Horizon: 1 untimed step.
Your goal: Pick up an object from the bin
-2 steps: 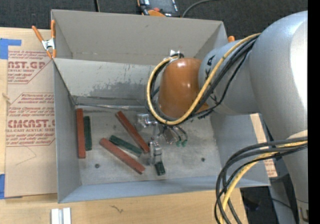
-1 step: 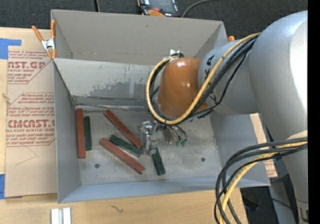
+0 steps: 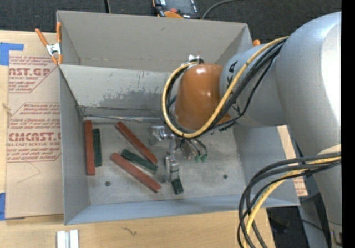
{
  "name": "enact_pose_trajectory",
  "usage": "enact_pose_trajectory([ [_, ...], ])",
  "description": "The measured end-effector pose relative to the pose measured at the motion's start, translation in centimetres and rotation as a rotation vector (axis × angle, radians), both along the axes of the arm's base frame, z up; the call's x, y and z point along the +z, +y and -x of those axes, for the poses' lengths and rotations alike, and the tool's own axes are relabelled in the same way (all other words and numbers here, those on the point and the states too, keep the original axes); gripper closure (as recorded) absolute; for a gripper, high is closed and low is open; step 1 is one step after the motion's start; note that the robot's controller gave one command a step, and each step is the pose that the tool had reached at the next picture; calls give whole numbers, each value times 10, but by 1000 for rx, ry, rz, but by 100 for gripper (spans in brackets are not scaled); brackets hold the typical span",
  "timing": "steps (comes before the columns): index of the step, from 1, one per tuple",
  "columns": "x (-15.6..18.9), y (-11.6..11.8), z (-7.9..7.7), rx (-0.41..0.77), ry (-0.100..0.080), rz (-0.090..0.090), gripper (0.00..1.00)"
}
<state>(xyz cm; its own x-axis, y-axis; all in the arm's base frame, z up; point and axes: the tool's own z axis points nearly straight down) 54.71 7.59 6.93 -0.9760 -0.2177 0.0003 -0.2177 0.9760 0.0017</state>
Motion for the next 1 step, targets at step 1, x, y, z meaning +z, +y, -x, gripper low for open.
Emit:
enact_pose_trajectory([
  [1,6,71,33,0,-3,-1,0],
])
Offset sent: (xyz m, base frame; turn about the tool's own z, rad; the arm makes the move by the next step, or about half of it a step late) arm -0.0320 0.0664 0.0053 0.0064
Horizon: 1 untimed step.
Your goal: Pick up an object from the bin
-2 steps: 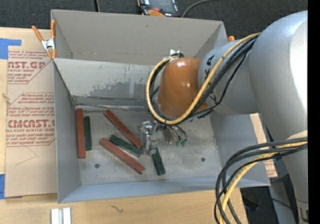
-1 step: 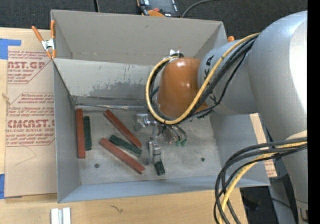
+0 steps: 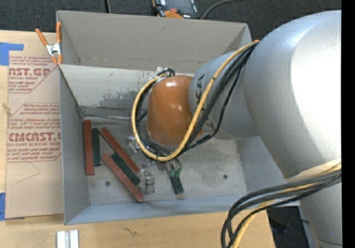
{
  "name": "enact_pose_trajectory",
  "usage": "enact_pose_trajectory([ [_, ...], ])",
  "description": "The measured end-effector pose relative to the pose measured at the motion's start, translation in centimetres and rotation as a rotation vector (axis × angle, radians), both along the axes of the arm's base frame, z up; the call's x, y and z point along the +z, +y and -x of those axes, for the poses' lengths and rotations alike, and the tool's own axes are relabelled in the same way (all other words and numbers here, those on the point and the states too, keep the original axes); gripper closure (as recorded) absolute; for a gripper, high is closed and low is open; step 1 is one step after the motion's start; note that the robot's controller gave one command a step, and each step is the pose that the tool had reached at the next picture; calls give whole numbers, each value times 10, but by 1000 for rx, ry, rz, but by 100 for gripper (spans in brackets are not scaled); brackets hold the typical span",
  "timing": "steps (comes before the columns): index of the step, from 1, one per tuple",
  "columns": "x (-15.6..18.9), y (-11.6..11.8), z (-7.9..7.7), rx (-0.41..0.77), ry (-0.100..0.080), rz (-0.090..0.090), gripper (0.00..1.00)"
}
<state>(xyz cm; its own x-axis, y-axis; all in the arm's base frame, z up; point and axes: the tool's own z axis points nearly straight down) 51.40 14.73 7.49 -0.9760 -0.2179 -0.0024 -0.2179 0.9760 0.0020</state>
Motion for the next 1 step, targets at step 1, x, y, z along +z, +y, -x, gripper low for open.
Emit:
enact_pose_trajectory([
  [1,-5,15,-54,-118,-1,0,0],
])
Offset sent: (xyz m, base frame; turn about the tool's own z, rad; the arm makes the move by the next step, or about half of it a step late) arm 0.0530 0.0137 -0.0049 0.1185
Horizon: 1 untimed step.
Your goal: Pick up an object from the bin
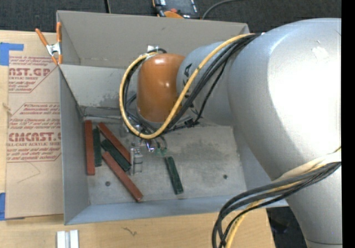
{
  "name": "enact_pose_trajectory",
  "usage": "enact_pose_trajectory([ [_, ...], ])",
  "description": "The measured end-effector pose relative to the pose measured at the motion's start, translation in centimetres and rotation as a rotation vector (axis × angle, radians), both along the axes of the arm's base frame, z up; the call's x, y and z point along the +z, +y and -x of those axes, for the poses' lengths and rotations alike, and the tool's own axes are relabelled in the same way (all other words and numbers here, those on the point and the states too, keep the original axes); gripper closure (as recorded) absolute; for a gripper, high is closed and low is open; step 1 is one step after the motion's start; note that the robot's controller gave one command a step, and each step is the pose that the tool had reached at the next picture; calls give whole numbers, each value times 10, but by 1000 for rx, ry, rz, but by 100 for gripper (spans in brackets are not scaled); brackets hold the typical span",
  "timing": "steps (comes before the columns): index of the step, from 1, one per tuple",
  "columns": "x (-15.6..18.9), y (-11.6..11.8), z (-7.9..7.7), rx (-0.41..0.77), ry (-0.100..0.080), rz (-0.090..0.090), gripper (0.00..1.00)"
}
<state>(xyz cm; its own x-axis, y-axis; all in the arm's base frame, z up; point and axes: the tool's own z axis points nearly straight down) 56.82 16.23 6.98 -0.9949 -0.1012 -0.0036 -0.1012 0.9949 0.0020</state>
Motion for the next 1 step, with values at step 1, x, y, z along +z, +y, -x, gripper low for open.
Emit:
enact_pose_trajectory([
  [1,0,-7,19,-196,1,1,0],
])
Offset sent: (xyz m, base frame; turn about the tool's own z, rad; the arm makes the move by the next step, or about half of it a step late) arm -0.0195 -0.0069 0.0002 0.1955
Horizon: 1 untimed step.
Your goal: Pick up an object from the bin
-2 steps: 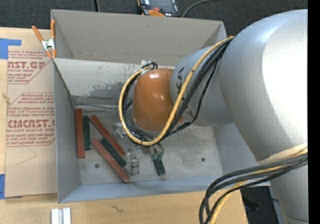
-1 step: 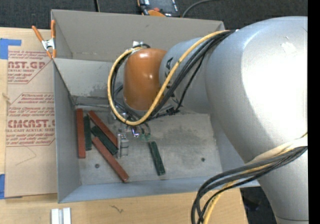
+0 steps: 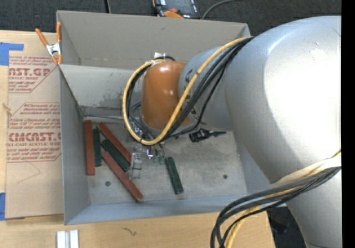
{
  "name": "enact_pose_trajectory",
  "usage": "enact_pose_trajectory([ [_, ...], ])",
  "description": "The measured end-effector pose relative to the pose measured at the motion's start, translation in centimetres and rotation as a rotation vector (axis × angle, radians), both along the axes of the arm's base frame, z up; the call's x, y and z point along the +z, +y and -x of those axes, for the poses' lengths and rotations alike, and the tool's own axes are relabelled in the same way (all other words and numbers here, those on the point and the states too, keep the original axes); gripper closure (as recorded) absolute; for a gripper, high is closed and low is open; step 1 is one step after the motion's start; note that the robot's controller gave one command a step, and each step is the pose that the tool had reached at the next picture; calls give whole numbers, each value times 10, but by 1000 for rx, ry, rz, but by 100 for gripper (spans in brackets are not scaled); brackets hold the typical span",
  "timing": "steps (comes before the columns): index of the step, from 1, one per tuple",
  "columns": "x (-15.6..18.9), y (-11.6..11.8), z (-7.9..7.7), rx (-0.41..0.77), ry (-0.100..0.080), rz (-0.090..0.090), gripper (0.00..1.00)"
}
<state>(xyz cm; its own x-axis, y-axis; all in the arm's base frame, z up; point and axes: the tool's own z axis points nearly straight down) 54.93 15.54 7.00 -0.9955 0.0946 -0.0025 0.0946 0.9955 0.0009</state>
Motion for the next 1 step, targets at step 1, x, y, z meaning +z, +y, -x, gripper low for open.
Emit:
enact_pose_trajectory([
  [1,1,-3,11,-52,-3,-1,0],
])
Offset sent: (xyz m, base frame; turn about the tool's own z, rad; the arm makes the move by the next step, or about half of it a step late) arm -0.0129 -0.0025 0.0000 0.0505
